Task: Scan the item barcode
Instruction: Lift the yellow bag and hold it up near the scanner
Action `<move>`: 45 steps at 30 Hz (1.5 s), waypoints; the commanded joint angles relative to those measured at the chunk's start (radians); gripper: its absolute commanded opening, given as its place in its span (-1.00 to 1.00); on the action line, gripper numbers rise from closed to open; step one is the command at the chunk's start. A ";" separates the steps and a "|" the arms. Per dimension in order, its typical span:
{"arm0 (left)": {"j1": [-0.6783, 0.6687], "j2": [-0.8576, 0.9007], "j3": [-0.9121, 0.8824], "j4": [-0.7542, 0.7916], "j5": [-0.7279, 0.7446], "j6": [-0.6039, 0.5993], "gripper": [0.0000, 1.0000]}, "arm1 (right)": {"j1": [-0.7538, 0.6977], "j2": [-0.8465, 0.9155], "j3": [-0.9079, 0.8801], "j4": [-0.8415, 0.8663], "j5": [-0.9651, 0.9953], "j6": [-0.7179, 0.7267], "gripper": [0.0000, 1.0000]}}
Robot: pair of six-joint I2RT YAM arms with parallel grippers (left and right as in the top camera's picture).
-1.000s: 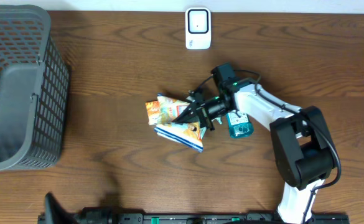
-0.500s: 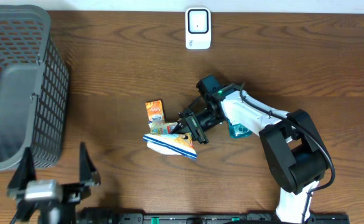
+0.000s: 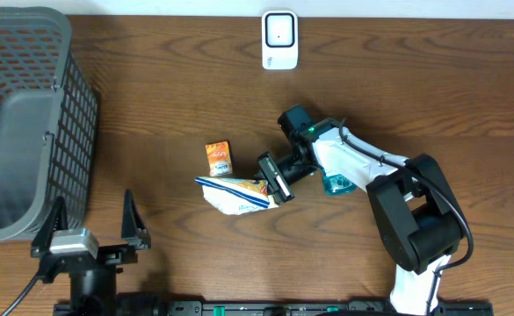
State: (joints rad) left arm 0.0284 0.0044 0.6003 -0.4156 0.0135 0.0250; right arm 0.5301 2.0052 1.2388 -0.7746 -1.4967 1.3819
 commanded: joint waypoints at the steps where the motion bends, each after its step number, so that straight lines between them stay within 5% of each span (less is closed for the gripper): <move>1: 0.004 0.000 -0.030 -0.008 0.005 -0.031 0.96 | -0.019 0.009 -0.001 -0.001 -0.065 0.064 -0.97; 14: 0.004 0.000 -0.107 -0.039 0.005 -0.087 0.96 | -0.143 -0.099 0.021 -0.003 -0.066 0.324 -0.97; 24: 0.004 0.000 -0.218 -0.038 0.004 -0.117 0.96 | -0.401 -0.311 0.026 -0.004 -0.053 0.510 -0.97; 36: 0.004 0.000 -0.535 0.360 0.005 -0.117 0.96 | -0.541 -0.541 0.026 -0.003 -0.058 0.589 -0.97; 45: 0.002 0.022 -0.596 0.347 0.005 -0.169 0.96 | -0.559 -0.589 0.025 -0.003 0.115 0.658 -0.91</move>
State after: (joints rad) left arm 0.0284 0.0208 0.0311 -0.0471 0.0238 -0.1158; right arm -0.0250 1.4166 1.2480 -0.7773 -1.4719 2.0117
